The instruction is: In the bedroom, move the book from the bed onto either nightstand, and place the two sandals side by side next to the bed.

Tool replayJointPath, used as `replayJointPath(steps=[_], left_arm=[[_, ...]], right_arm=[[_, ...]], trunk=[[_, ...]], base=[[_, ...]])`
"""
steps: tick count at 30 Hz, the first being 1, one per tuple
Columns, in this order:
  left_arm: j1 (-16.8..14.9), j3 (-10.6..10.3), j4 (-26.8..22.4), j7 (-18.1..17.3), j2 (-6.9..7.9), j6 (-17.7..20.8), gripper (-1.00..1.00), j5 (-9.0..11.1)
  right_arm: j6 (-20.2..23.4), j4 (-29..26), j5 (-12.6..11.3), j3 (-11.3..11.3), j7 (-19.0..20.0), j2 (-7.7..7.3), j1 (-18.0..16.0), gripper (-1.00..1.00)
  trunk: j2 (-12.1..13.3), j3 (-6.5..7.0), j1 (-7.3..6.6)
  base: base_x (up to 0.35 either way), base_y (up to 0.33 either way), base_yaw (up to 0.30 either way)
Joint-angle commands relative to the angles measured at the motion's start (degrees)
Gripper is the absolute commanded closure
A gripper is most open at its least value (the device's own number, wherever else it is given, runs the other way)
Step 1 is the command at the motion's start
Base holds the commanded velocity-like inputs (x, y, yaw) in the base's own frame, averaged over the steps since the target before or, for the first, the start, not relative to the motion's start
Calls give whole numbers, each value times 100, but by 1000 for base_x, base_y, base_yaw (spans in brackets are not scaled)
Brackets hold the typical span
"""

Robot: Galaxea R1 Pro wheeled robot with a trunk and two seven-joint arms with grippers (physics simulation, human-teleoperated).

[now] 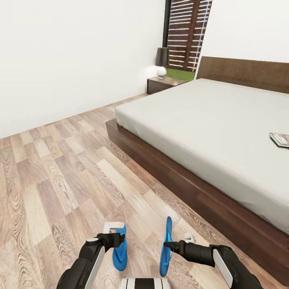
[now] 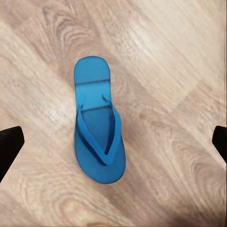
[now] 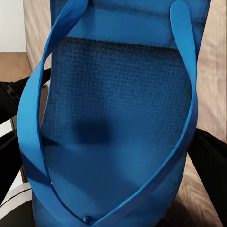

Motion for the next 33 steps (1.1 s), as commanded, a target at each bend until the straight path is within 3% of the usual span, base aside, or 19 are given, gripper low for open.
replayJointPath(steps=[1,11,16,24,33], left_arm=[[-1,-4,-9,24,-1,30,-100,26],[-1,-10,12,12,6,30,-100,24],[-1,18,9,21,126,26,-100,1],[-1,-4,30,14,178,-17,-100,-26],[-1,-21,35,11,179,-49,-100,-27]], right_arm=[[30,3,-18,-6,9,0,-2,100],[30,5,-18,-6,9,0,-2,100],[30,5,-18,-6,9,0,-2,100],[30,5,-15,-6,9,0,-2,100],[30,5,-17,-6,9,0,-2,100]], trunk=[[-2,-4,-1],[-2,-4,-1],[-2,-4,-1],[-2,-4,-1],[-2,-4,-1]], base=[[0,-153,0],[0,-23,0],[0,0,0],[1,0,0],[242,0,0]])
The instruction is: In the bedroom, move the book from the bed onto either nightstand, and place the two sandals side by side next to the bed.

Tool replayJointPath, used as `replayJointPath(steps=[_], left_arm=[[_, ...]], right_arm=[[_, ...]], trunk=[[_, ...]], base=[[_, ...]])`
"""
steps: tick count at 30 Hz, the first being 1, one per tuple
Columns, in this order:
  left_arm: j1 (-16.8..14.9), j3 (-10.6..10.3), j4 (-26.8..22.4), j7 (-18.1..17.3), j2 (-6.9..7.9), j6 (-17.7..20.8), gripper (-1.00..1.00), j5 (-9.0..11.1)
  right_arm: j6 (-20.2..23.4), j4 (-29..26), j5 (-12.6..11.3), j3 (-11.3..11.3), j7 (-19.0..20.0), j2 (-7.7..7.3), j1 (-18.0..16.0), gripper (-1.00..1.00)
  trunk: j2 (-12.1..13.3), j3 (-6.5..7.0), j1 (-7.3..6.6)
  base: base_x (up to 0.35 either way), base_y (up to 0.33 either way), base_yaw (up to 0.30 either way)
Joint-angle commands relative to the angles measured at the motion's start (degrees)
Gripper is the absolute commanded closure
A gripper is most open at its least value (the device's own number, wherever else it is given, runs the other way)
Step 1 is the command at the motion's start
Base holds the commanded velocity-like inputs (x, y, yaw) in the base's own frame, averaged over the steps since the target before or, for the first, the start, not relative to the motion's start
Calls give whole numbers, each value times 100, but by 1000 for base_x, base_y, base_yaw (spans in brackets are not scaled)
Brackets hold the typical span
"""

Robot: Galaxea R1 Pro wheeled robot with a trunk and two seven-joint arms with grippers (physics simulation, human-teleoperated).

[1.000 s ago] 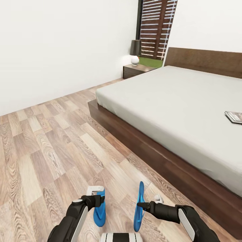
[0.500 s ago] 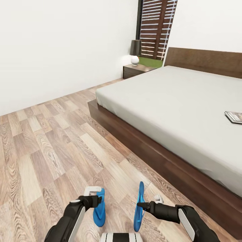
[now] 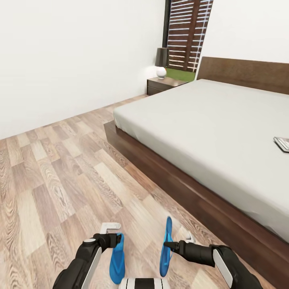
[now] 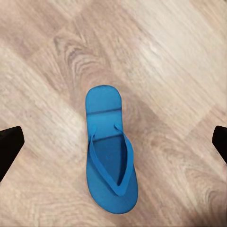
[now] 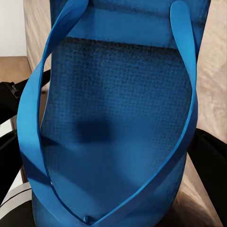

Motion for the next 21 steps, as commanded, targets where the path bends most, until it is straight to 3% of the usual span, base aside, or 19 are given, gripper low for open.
replayJointPath(steps=[1,13,21], left_arm=[[-2,-7,-7,23,-1,28,-100,20],[-2,-13,-7,23,-12,29,-100,24],[-2,-14,-7,23,-14,36,-100,29]], right_arm=[[32,0,-15,-7,10,0,-2,100],[32,0,-17,-7,10,0,-2,100],[32,-9,-17,-11,10,-7,-2,100]], trunk=[[-2,-5,1],[-2,-5,1],[-12,-182,22]], base=[[158,0,0],[23,0,0],[0,0,0]])
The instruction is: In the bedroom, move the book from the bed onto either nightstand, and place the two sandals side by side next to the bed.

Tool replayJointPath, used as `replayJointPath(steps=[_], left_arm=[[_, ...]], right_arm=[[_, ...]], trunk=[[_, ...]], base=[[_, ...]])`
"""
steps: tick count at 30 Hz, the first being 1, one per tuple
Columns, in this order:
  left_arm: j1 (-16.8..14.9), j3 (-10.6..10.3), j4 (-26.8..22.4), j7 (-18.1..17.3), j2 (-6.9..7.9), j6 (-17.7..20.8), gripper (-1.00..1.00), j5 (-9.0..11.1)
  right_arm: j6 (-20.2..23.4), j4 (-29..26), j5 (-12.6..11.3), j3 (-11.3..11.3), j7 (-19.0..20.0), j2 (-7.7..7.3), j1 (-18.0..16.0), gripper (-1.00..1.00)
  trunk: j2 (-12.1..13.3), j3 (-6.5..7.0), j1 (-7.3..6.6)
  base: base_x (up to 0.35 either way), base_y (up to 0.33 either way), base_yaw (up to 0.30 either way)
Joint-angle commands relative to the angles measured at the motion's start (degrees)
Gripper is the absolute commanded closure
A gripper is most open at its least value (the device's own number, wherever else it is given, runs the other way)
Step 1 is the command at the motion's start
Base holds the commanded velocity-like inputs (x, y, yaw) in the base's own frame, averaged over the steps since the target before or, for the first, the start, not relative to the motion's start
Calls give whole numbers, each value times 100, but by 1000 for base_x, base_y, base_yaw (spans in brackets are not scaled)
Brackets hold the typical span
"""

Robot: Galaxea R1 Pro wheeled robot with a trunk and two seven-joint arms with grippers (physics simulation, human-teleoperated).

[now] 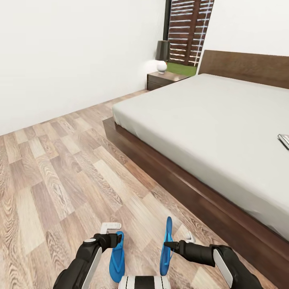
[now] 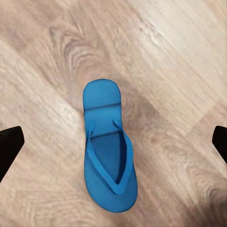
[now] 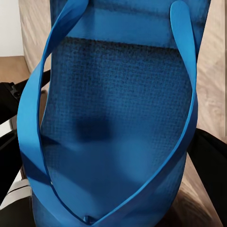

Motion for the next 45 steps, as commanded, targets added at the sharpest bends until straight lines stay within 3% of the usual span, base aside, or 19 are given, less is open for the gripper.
replayJointPath(steps=[1,8,13,14,33,36,42,45], left_arm=[[-2,-6,-7,23,0,28,-100,21],[-2,-6,-7,23,-7,28,-100,22],[-2,-6,-7,23,-13,28,-100,28],[-2,-8,-7,23,-14,28,-100,29],[-2,-15,-7,15,-17,28,-100,30],[-2,-15,-7,8,-17,30,-100,35],[-2,-13,-7,-9,-17,28,-100,42],[-2,-8,-9,-11,-17,28,-100,48]], right_arm=[[34,-4,-22,-10,10,-2,-2,100],[39,-18,-111,-20,25,-9,-2,100],[58,-19,-905,-26,15,-18,-2,100],[62,-19,-946,-28,14,-18,-2,100],[30,-10,-1008,-125,-29,-14,-2,100],[56,-10,-1013,-223,-23,-31,-2,100],[95,-21,-1046,-900,-9,-54,-2,100],[100,-26,-1051,-1032,-8,-55,-2,100]], trunk=[[-3,-27,1],[-13,-182,19],[-19,-293,32],[-21,-315,35],[-46,-736,84],[-50,-802,91],[-58,-935,107],[-62,-1002,115]], base=[[0,0,0],[0,0,0],[0,0,0],[0,0,0],[0,0,0],[0,0,0],[0,0,0],[0,0,0]])
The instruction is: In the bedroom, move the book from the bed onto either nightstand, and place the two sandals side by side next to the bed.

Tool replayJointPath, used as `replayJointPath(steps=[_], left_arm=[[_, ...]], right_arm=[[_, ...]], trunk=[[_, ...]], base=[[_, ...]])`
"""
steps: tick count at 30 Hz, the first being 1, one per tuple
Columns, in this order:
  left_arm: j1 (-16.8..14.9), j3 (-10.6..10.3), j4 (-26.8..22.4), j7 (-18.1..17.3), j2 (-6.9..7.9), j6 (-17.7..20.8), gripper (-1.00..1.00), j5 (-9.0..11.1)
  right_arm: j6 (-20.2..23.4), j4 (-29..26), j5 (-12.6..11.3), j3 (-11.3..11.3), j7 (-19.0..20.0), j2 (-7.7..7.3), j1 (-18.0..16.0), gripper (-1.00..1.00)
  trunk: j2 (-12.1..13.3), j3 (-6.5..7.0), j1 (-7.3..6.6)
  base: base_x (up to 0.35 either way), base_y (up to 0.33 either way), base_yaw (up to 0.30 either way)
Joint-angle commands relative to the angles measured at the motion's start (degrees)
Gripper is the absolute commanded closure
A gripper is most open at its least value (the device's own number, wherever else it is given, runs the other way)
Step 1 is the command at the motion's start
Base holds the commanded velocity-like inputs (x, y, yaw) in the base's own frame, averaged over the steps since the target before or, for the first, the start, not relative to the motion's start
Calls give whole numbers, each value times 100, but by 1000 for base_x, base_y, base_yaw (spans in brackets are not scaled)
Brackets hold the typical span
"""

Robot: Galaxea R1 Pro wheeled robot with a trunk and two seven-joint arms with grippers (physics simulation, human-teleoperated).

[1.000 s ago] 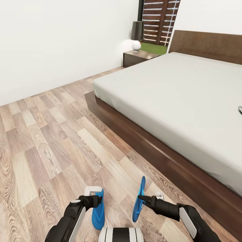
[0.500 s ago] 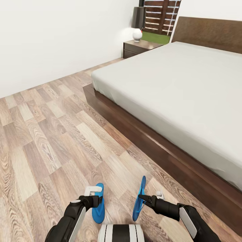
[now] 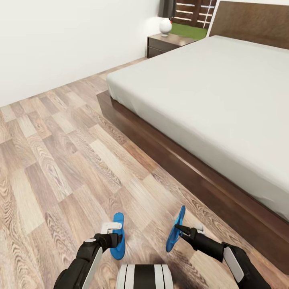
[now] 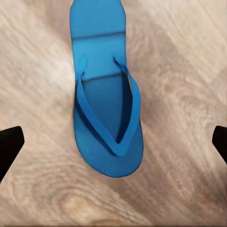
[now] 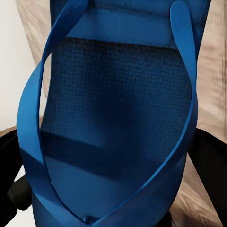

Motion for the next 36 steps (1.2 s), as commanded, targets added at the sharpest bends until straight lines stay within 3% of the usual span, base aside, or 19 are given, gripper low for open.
replayJointPath(steps=[1,11,24,36], left_arm=[[-1,-4,-8,20,0,28,-100,28],[-1,-3,-18,28,-2,-48,-100,41],[-1,-11,-303,29,-69,-1180,-100,55],[-1,-12,20,2,-70,-1295,-100,58]], right_arm=[[37,0,-22,-26,11,0,-2,100],[46,-14,-27,-58,11,-12,-1,100],[243,-19,-35,-71,19,-50,-1,100],[267,-19,-35,-70,20,-50,-2,100]], trunk=[[-3,-26,1],[-16,-248,27],[-16,-248,27],[-30,-469,53]], base=[[0,0,0],[0,0,0],[0,0,0],[0,0,0]])
